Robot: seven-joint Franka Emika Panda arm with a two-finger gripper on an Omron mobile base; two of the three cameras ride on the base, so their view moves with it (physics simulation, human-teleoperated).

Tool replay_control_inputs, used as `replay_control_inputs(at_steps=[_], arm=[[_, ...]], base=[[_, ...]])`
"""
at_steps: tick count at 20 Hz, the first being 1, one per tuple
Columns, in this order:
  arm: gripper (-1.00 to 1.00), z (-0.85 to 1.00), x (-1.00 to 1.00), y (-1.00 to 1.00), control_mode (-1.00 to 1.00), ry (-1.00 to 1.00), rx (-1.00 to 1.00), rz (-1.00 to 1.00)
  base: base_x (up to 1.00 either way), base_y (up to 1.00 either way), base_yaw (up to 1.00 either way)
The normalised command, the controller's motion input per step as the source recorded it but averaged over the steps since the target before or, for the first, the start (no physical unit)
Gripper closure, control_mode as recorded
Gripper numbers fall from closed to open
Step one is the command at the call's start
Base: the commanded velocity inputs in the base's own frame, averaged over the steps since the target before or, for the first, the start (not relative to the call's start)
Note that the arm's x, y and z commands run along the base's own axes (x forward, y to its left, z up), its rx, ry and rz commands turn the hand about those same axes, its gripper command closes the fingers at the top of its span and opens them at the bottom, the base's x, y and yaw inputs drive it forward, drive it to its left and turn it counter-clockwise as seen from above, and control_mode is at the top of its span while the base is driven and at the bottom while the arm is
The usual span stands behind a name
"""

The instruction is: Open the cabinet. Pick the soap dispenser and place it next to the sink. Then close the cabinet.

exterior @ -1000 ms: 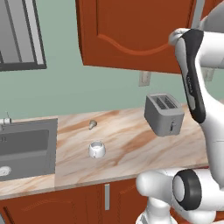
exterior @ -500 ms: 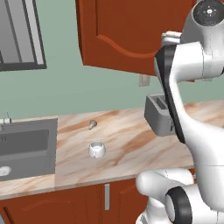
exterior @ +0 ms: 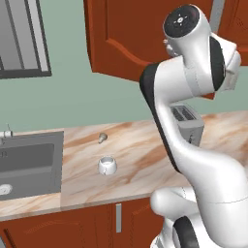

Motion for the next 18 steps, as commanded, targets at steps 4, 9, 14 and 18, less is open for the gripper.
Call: replay_control_inputs(at_steps=[4, 9, 14, 18], arm=[[1.0, 0.0, -0.25, 0.44, -1.0, 0.0, 0.0, -0.23], [1.0, 0.0, -0.15, 0.45, -1.0, 0.0, 0.0, -0.18], [1.0, -0.01, -0.08, 0.47, -1.0, 0.0, 0.0, -0.15], [1.0, -0.03, -0.02, 0.45, -1.0, 0.0, 0.0, -0.12]], base=[[0.0, 0.0, 0.0], [0.0, 0.0, 0.0], [0.0, 0.0, 0.0], [0.0, 0.0, 0.0]])
